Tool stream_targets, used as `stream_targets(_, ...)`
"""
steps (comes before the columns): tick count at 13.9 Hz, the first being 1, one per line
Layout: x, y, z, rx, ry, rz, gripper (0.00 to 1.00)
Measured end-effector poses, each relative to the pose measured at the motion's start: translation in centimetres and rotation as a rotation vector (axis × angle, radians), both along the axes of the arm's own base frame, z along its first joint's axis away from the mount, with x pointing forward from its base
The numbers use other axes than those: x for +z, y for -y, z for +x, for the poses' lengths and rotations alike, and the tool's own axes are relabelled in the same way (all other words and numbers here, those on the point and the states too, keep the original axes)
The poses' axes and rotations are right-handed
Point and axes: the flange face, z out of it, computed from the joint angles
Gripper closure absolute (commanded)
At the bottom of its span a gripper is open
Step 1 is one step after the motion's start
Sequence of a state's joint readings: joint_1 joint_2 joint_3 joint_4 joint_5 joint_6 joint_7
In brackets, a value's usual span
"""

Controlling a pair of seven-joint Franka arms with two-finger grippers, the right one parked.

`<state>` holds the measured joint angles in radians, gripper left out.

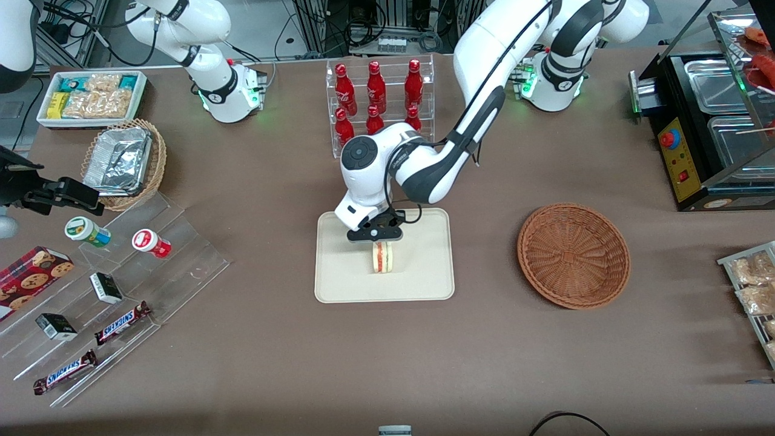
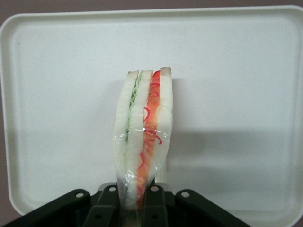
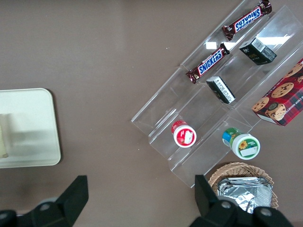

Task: Place sandwich from basket to tray
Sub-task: 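Lift the sandwich and carry it with the left gripper over the cream tray, then lower the sandwich onto the tray and open the left gripper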

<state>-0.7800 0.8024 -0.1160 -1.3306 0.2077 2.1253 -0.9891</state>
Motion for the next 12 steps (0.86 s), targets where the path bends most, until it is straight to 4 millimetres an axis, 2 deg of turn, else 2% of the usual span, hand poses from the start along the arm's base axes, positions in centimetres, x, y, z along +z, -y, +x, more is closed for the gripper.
stream_targets(4,-1.1,0.3,0.2,0.019,0.019,-0.028,1.00)
stream_targets(5,-1.2,0.3,0.2,0.023,0.020,-0.029,0.96)
stream_targets(7,-1.4,0.3,0.2,0.038,0.020,-0.030,0.24)
stream_targets(8,-1.4,0.3,0.2,0.043,0.020,-0.030,0.08)
stream_targets(9,-1.4,0.3,0.3,0.046,0.021,-0.030,0.02)
stream_targets(12,-1.3,0.3,0.4,0.053,0.024,-0.034,0.02)
